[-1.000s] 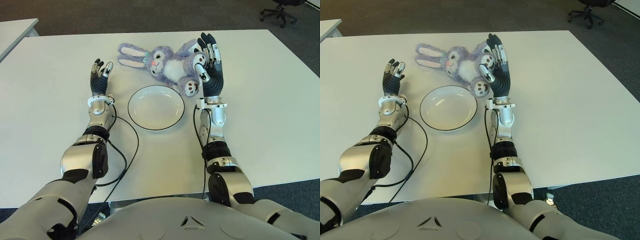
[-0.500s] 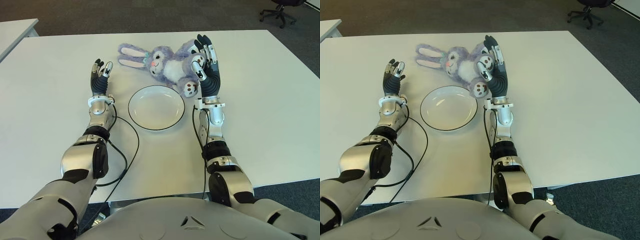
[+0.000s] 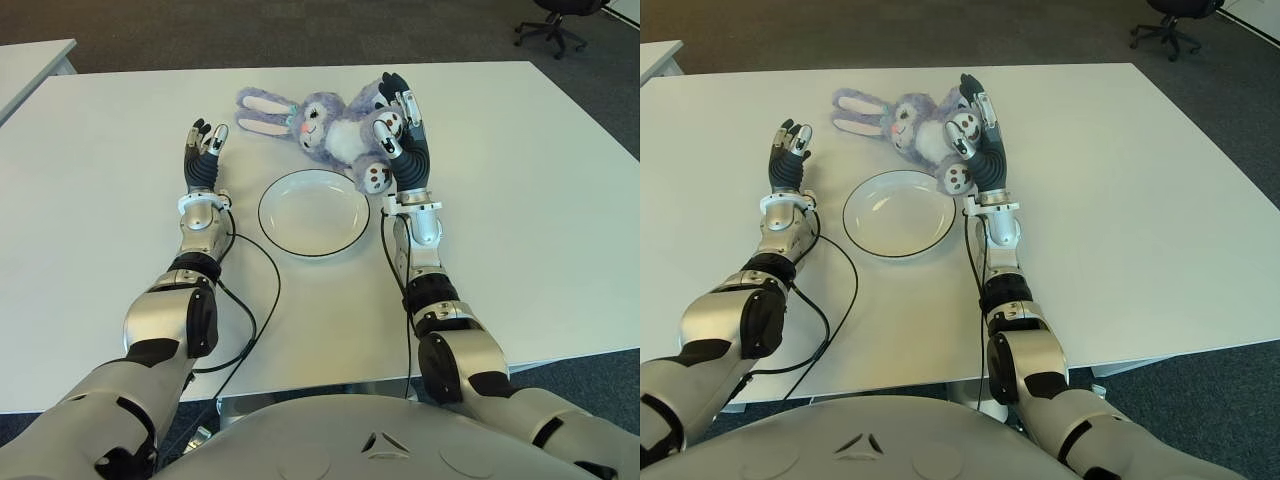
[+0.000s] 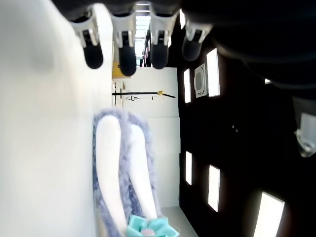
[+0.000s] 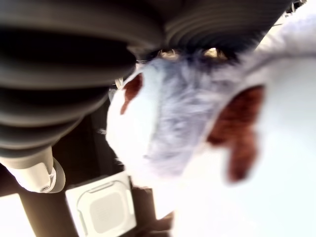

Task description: Put the doll into the plate.

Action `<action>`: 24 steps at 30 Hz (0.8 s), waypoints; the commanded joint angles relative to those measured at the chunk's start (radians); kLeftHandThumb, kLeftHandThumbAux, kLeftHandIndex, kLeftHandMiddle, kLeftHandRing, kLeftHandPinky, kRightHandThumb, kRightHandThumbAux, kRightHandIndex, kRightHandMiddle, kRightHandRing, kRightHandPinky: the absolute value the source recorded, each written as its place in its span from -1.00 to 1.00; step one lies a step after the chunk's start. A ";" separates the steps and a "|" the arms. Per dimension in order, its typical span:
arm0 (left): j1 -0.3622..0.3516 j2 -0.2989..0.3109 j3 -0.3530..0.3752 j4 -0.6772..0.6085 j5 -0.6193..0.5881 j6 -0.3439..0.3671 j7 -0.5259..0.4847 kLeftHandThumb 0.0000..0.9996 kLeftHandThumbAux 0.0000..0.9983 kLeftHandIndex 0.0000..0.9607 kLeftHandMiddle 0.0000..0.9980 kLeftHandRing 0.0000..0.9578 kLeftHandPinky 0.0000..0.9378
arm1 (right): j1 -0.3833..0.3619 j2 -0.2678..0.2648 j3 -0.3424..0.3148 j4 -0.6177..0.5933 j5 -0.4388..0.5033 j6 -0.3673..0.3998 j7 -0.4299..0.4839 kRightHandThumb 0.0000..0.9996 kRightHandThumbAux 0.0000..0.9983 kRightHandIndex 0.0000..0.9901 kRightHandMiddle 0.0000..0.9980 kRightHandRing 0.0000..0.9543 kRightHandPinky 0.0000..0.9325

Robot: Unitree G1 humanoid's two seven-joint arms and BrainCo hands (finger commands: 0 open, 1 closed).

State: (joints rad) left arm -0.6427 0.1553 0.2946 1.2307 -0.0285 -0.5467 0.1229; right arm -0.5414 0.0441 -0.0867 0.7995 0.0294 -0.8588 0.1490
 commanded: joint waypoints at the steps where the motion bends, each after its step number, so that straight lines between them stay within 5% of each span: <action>1: 0.108 -0.034 -0.010 0.077 0.005 0.058 0.005 -1.00 -0.20 -1.00 -0.78 -0.70 -0.70 | 0.098 -0.005 -0.010 0.171 -0.012 -0.005 -0.028 -0.19 -0.08 -1.00 -1.00 -1.00 -1.00; 24: 0.102 -0.032 0.001 0.078 -0.008 0.057 -0.006 -1.00 -0.20 -1.00 -0.77 -0.68 -0.59 | -0.024 -0.043 -0.006 0.375 -0.059 0.034 -0.121 -0.08 -0.08 -1.00 -0.99 -1.00 -1.00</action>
State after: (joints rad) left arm -0.6387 0.1519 0.2951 1.2390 -0.0294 -0.5466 0.1229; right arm -0.6640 0.0138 -0.0879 1.0700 -0.0251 -0.8693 0.0324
